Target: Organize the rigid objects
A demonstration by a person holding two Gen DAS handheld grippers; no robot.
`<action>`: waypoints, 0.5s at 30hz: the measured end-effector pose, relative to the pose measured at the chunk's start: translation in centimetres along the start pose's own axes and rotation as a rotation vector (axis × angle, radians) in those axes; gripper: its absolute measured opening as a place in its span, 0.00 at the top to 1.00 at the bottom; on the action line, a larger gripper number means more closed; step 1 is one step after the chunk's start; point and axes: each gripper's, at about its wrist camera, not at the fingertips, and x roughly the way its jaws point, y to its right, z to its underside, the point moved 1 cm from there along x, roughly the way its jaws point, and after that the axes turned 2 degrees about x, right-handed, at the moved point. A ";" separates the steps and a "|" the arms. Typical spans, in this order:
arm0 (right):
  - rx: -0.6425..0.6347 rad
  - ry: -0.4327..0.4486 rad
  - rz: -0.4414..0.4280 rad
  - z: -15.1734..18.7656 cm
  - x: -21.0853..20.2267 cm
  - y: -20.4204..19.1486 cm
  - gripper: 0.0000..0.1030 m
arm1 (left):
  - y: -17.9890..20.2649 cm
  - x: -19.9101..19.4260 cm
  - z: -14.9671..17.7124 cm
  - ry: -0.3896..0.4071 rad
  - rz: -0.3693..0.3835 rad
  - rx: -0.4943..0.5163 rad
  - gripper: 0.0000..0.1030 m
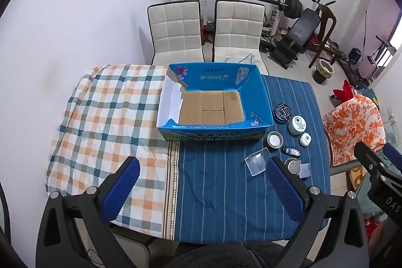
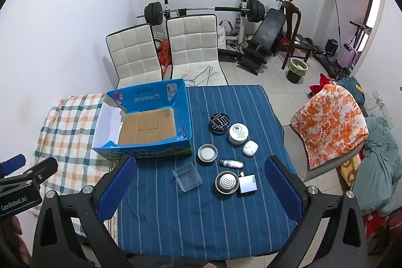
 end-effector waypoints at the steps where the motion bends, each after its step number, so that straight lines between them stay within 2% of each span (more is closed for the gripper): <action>1: -0.001 0.001 0.000 0.0 0.0 0.0 0.00 | 0.0 0.0 0.0 0.001 -0.001 0.003 0.00; 15: 0.005 -0.007 0.009 -0.4 0.7 -0.1 0.00 | 0.2 -0.2 0.0 -0.008 -0.007 0.005 0.00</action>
